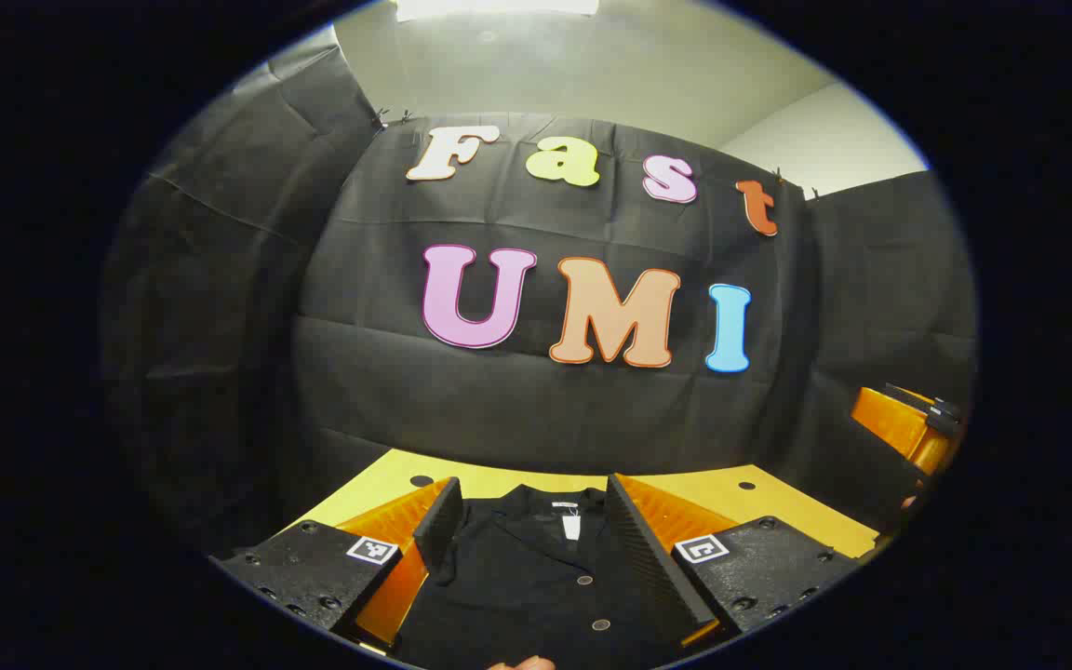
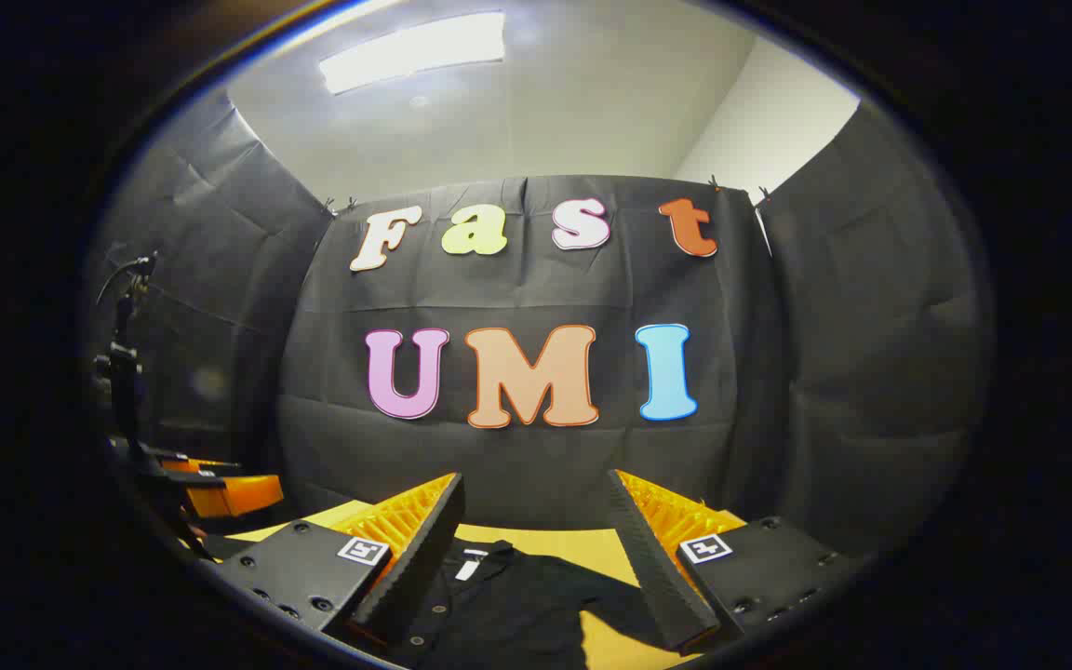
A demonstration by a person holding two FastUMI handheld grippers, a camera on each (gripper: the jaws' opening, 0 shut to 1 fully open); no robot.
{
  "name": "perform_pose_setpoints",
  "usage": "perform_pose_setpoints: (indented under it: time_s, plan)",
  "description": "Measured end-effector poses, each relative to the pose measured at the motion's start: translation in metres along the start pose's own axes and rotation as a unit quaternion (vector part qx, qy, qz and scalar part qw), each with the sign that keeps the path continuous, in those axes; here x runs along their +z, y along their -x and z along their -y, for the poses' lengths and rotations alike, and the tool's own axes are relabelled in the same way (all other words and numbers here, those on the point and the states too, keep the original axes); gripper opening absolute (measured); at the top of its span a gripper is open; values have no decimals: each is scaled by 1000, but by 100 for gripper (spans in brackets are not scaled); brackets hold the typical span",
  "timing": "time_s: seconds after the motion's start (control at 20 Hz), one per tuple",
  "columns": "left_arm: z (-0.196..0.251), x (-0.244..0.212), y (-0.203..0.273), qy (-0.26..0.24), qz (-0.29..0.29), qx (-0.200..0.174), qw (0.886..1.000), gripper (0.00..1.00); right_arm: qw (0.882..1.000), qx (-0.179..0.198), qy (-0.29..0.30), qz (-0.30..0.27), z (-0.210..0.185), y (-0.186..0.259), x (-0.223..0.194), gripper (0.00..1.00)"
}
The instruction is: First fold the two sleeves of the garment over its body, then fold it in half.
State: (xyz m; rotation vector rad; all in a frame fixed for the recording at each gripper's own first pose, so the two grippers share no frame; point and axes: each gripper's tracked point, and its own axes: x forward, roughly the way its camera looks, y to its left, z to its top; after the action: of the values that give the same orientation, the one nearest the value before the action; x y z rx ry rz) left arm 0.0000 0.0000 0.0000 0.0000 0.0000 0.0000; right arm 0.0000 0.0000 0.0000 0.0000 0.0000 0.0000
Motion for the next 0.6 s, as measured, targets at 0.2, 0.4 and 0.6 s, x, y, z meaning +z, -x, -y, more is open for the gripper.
perform_pose_setpoints:
  time_s: [0.2,0.4,0.6]
  plan:
    - [6,7,-12,9,14,-17,1000,92,999,-28,-11,-22,25,1,-14,97]
    - [7,18,-32,14,30,-26,999,92,998,-66,-15,-6,38,2,-6,97]
    - [2,24,-37,2,33,-43,999,92,997,-75,-8,5,24,0,-3,97]
